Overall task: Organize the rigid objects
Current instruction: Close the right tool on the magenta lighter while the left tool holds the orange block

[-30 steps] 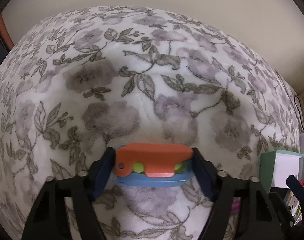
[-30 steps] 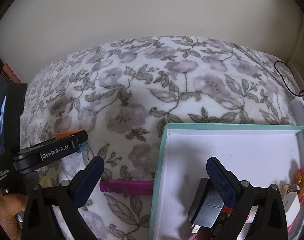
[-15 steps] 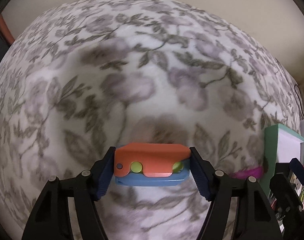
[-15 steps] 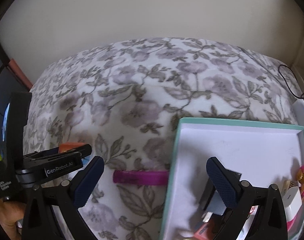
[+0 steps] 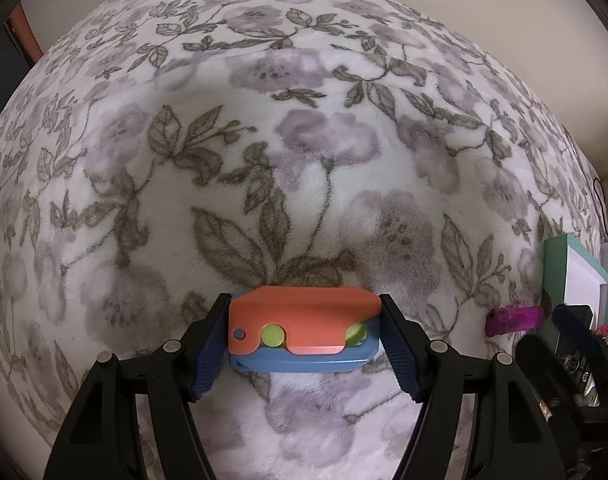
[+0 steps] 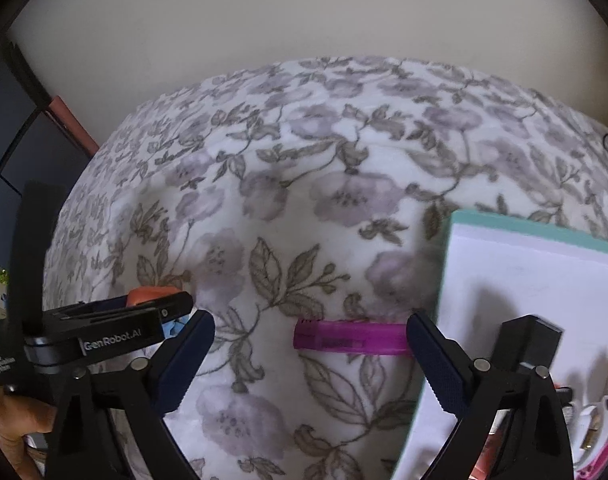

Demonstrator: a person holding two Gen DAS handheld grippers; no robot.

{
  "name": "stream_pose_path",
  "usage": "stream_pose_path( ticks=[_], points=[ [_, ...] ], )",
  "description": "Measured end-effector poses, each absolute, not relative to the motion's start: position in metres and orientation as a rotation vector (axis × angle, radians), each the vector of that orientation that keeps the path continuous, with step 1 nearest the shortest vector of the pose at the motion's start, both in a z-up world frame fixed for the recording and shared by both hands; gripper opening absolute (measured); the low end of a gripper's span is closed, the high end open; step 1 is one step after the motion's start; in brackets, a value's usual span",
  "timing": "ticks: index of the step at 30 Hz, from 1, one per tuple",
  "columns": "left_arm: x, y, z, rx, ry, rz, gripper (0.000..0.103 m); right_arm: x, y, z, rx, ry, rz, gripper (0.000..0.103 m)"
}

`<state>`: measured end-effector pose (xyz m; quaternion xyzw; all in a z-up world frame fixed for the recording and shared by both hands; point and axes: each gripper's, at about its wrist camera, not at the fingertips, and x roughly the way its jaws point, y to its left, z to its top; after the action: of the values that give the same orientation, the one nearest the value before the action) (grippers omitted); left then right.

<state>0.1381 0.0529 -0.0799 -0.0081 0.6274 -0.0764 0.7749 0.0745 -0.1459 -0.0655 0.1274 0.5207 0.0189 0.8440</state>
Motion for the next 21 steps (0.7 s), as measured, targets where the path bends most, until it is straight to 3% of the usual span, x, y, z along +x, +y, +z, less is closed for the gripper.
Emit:
stream_pose_path(
  ticks=[15,21],
  points=[
    [0.140,0.061,-0.084,-0.067,1.368,-0.166,0.072,0.091,-0.133,-0.087,0.137,1.116,0.016,0.093],
    [0.141,0.064,-0.084,-0.082,1.370,-0.168,0.072,0.083,-0.139,-0.086,0.234,1.172,0.045,0.084]
  ],
)
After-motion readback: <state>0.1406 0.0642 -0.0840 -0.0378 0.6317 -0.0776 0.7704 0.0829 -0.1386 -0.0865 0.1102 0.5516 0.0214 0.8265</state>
